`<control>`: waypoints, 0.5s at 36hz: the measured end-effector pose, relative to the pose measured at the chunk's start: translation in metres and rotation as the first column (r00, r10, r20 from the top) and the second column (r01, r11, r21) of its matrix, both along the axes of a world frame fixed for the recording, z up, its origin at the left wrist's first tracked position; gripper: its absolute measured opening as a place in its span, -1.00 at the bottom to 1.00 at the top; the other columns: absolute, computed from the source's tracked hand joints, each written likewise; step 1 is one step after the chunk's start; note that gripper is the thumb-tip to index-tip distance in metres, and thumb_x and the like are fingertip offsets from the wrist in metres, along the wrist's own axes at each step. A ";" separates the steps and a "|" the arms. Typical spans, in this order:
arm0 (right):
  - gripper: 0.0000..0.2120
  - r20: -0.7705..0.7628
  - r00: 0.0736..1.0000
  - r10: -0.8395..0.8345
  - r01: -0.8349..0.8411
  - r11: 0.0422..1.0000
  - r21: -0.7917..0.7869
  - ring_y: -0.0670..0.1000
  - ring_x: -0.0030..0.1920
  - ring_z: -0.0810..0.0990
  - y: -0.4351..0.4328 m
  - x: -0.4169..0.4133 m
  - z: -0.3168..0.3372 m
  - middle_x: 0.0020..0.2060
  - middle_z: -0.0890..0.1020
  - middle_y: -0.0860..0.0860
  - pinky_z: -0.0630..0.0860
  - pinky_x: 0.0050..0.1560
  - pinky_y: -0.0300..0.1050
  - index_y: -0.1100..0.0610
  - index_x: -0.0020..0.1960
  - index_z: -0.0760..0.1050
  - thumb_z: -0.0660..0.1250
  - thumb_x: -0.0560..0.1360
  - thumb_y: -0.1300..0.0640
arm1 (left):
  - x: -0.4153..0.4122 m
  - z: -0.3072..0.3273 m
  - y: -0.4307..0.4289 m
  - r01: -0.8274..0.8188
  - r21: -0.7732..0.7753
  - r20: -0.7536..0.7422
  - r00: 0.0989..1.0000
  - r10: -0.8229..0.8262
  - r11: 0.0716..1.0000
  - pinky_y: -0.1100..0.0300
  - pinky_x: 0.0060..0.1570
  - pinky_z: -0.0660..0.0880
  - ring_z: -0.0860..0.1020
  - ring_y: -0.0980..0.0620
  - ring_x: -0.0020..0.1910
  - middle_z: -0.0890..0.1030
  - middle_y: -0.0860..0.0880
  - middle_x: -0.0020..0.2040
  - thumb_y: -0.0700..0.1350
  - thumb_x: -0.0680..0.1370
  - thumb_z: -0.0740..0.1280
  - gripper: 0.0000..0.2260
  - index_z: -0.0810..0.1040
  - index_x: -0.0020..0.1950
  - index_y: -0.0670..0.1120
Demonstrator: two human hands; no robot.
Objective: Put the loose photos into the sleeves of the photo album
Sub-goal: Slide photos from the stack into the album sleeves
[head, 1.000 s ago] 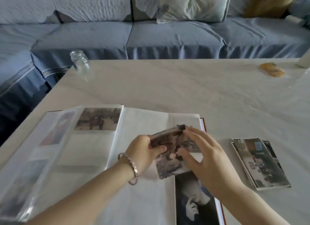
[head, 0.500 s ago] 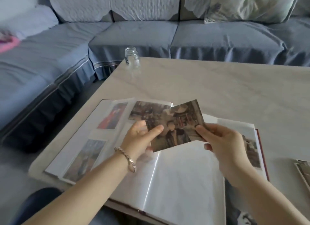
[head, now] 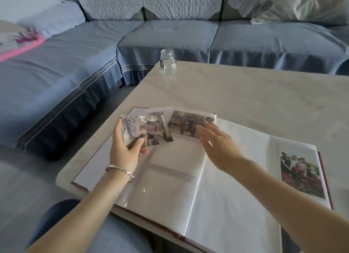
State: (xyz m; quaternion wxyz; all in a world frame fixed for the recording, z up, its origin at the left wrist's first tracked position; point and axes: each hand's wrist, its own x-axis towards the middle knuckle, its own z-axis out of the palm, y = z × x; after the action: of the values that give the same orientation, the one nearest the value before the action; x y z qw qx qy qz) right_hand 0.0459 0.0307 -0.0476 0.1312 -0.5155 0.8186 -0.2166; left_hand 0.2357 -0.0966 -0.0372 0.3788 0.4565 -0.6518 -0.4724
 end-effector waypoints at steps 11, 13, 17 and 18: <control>-0.59 -0.168 0.985 0.036 -0.019 0.994 0.104 -0.06 0.51 -0.05 -0.016 -0.012 -0.014 0.51 0.10 -0.04 0.00 0.42 -0.17 -0.02 0.49 0.17 -0.03 0.64 0.04 | 0.024 -0.017 -0.025 -0.059 -0.070 0.025 0.998 0.061 0.996 0.52 -0.37 0.46 0.45 0.11 0.13 0.22 -0.07 0.49 -0.39 0.50 0.30 -0.26 -0.03 0.54 -0.04; -0.59 -0.179 0.983 0.032 -0.016 0.996 0.089 -0.05 0.51 -0.03 -0.017 -0.012 -0.015 0.51 0.12 -0.03 0.02 0.42 -0.16 -0.01 0.48 0.19 -0.02 0.64 0.05 | 0.025 -0.018 -0.023 -0.052 -0.063 0.026 0.998 0.054 0.997 0.59 -0.37 0.38 0.34 0.18 0.11 0.20 -0.08 0.49 -0.41 0.50 0.28 -0.28 -0.03 0.53 -0.09; -0.60 -0.190 0.981 0.037 -0.020 0.996 0.092 -0.06 0.51 -0.03 -0.016 -0.012 -0.015 0.51 0.12 -0.04 0.01 0.42 -0.18 -0.01 0.48 0.20 -0.01 0.64 0.05 | 0.029 -0.025 -0.025 -0.037 -0.092 0.050 0.998 0.041 0.995 0.61 -0.35 0.37 0.32 0.19 0.11 0.23 -0.11 0.48 -0.42 0.50 0.27 -0.30 -0.01 0.53 -0.12; -0.60 -0.190 0.981 0.038 -0.021 0.996 0.091 -0.07 0.51 -0.03 -0.016 -0.012 -0.015 0.51 0.12 -0.05 0.00 0.42 -0.19 -0.01 0.48 0.20 -0.01 0.64 0.05 | 0.030 -0.026 -0.026 -0.035 -0.099 0.059 0.997 0.041 0.994 0.61 -0.35 0.37 0.32 0.20 0.10 0.24 -0.11 0.48 -0.41 0.50 0.27 -0.31 0.00 0.53 -0.12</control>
State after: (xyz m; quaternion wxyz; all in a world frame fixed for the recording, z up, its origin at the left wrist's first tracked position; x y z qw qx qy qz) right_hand 0.0337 0.0147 -0.0624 0.0778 -0.5396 0.8286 -0.1273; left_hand 0.2653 -0.1228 -0.0627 0.3896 0.4641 -0.6767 -0.4182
